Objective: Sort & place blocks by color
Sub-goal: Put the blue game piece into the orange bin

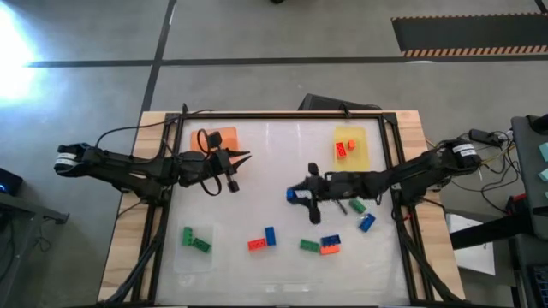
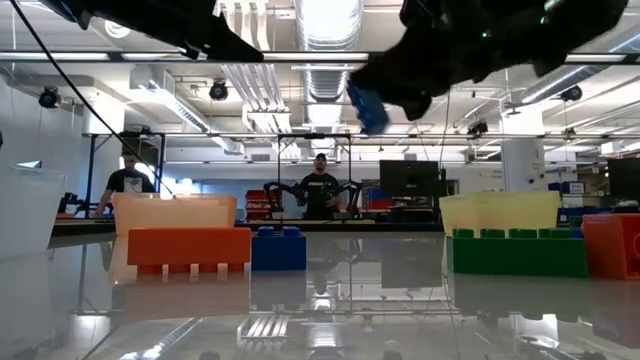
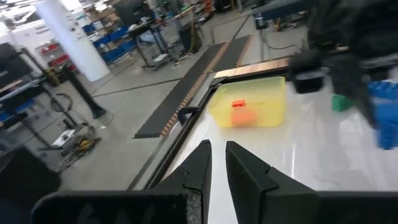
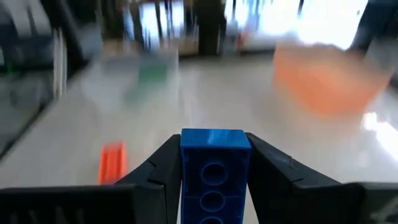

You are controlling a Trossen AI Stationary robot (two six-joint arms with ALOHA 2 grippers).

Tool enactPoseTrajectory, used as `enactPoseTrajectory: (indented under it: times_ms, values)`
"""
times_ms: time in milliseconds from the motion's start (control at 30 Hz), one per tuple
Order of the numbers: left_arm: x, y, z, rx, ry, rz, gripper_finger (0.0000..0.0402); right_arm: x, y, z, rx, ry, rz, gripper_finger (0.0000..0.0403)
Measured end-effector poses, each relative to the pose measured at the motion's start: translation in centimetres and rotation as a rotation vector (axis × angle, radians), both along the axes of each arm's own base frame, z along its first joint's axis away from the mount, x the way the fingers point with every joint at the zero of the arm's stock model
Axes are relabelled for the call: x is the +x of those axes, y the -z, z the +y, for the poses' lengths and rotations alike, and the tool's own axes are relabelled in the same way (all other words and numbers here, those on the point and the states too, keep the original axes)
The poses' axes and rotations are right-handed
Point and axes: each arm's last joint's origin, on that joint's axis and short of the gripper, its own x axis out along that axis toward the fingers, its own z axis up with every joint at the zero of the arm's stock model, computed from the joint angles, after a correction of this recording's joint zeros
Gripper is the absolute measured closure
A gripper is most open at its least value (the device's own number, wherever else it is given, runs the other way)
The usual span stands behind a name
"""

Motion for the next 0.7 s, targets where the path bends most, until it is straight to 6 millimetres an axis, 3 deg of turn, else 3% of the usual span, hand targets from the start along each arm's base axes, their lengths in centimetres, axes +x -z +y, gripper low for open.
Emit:
enactPoseTrajectory:
  times_ms: [233, 533, 700]
  values:
    - [0.3, 0.2, -0.4, -0.137, 0.126, -0.041, 0.0371, 0.1, 0.5, -2.1, 0.007, 0.062, -0.401, 0.0277]
    - [1.5, 1.0, -0.9, -0.320, 0.247, -0.061, 0.0370, 2.0, 0.2, -2.3, -0.008, 0.047, -0.468, 0.0277]
    - [2.6, 2.2, -1.1, -0.405, 0.287, -0.033, 0.0348, 2.0, -0.4, -2.3, -0.027, 0.047, -0.491, 0.0277]
